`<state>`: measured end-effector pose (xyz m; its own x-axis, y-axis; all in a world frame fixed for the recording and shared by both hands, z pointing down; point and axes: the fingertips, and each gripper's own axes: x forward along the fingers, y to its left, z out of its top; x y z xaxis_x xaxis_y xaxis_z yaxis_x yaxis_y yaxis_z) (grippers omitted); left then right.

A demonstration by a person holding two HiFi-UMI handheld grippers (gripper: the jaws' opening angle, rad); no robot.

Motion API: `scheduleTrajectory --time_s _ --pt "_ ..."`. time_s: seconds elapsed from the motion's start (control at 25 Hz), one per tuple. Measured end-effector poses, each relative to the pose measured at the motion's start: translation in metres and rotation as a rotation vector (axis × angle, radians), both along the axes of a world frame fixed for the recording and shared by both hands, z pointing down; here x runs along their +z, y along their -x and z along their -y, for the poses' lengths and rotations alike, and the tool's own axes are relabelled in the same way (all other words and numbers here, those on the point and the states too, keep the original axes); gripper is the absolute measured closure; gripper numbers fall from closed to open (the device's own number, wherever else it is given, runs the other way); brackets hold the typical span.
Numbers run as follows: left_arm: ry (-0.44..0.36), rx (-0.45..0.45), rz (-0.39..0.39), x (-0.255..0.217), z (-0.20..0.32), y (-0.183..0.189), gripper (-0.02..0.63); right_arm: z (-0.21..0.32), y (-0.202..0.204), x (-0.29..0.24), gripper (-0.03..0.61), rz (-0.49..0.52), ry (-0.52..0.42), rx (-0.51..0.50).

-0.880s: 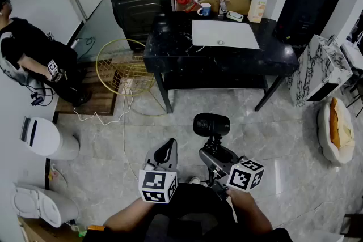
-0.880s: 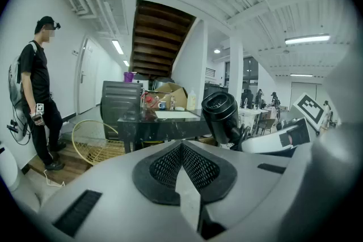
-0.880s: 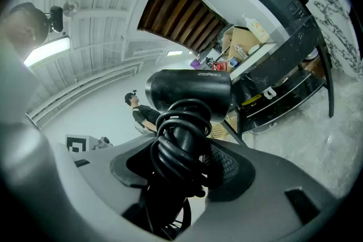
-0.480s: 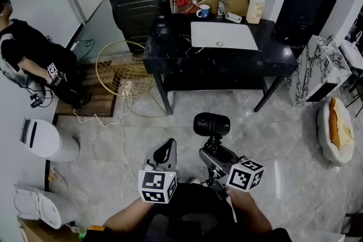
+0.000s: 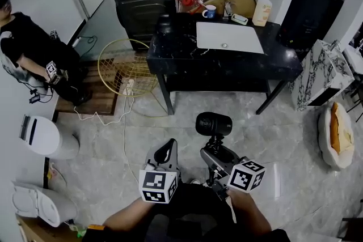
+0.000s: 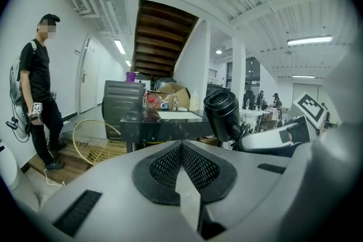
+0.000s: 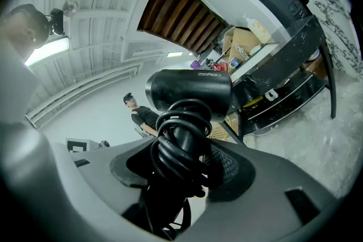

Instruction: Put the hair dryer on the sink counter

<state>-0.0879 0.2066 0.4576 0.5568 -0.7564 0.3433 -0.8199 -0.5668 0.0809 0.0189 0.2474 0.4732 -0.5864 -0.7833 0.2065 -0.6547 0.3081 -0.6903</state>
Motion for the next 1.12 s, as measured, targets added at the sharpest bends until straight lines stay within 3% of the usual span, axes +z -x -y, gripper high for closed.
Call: scheduleTrajectory --time_s 0.32,0.56,1.12 --pt "0.018 0.042 0.005 0.011 0.045 -0.01 0.607 0.045 -0.006 0.011 0.321 -0.018 0.039 0.016" --pt "0.056 0.037 0.003 0.023 0.105 0.0 0.607 0.105 0.001 0.019 0.321 -0.009 0.077 0.031" --pt "0.04 0.101 -0.037 0.004 0.243 0.013 0.607 0.234 0.01 -0.002 0.321 -0.056 0.075 0.114"
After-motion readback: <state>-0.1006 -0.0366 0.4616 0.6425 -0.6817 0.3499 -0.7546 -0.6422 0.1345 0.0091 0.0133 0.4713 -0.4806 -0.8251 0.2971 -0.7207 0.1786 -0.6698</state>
